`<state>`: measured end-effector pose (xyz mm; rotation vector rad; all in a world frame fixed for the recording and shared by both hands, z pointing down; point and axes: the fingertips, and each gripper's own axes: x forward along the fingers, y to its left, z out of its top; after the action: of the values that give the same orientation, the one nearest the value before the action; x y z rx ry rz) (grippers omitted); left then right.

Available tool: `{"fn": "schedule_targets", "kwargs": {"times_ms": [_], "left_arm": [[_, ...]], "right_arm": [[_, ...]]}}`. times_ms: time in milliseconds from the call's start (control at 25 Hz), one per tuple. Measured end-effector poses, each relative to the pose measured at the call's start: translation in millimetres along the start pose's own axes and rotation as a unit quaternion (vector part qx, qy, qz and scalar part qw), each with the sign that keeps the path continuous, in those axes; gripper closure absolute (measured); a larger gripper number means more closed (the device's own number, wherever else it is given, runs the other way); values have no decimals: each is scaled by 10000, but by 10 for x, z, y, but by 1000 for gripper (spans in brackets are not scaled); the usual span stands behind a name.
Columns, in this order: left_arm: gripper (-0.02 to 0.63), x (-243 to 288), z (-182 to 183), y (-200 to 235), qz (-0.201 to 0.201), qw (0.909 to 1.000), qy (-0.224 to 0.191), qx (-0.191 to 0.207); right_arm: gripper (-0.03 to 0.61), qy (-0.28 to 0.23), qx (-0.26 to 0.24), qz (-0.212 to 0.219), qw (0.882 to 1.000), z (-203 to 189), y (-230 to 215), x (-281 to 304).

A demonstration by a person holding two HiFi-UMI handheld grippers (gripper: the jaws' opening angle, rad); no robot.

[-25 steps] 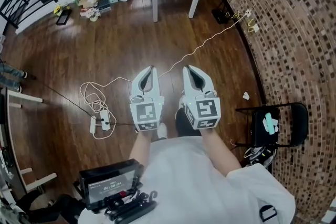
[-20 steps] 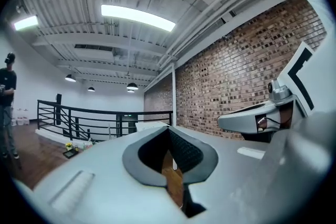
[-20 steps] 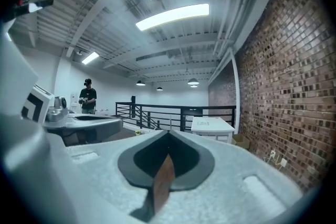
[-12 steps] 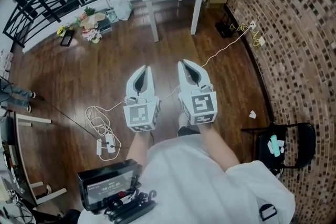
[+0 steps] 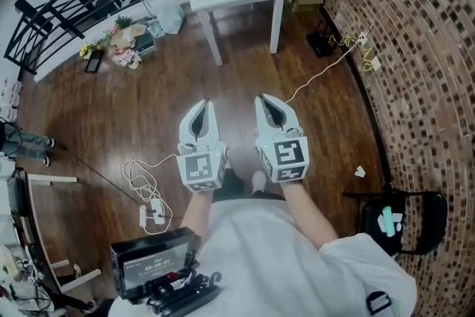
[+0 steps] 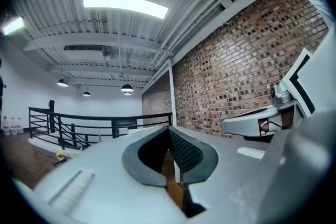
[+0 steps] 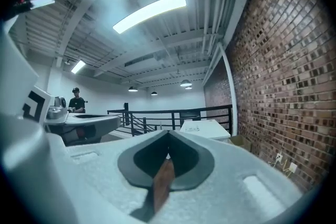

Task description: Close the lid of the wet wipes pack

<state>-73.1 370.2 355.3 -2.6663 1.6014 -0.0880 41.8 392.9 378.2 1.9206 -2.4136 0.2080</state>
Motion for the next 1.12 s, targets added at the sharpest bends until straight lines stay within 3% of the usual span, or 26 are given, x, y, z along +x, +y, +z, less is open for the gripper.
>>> {"fn": "schedule_targets", "kwargs": {"times_ms": [360,720,1120], "left_arm": [[598,863,-280,430,245,9995,120,-152],[598,2268,-489,922,117,9995,284,-114],[598,3938,-147,1726,35,9996,76,-285]], "right_arm": [[589,216,-33,166,9996,-193,-339,869],[589,461,-203,371,9980,-56,-712,2386],[589,222,-417,290,9985,533,-1132,3985]]}}
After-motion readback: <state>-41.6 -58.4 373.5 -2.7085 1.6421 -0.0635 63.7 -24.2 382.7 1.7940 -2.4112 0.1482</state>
